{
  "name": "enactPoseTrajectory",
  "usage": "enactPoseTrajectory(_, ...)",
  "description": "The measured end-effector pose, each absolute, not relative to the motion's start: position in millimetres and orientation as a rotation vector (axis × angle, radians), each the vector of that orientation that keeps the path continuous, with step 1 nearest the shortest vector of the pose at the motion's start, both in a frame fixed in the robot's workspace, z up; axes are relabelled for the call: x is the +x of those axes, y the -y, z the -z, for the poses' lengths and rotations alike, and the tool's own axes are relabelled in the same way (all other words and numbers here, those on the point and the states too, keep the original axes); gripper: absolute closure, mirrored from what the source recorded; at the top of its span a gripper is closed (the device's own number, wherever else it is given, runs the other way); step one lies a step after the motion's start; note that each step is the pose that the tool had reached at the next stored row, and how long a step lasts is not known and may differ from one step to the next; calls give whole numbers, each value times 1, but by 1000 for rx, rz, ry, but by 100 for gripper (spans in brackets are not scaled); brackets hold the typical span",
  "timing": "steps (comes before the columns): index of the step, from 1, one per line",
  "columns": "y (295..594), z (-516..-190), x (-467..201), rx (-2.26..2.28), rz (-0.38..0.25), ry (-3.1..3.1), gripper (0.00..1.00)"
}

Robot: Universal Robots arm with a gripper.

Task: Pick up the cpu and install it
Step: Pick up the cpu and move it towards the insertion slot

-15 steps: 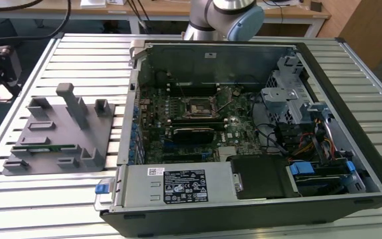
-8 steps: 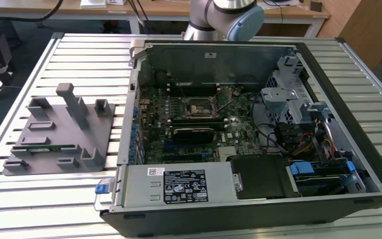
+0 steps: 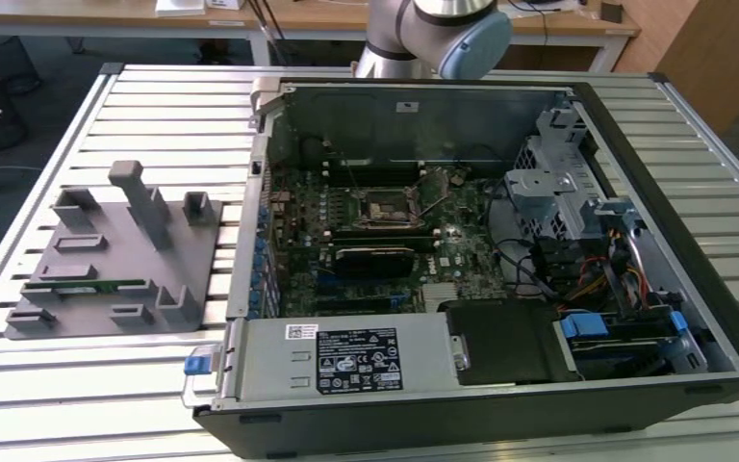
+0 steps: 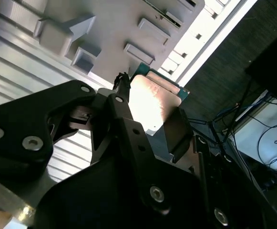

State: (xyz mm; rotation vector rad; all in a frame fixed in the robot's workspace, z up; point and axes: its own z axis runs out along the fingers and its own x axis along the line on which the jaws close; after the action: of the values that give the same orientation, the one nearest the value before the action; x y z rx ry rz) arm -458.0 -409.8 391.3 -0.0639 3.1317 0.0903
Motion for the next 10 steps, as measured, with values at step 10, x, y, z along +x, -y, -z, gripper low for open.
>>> enactPoseTrajectory(10, 410, -427, -458, -64, -91, -3132, 47)
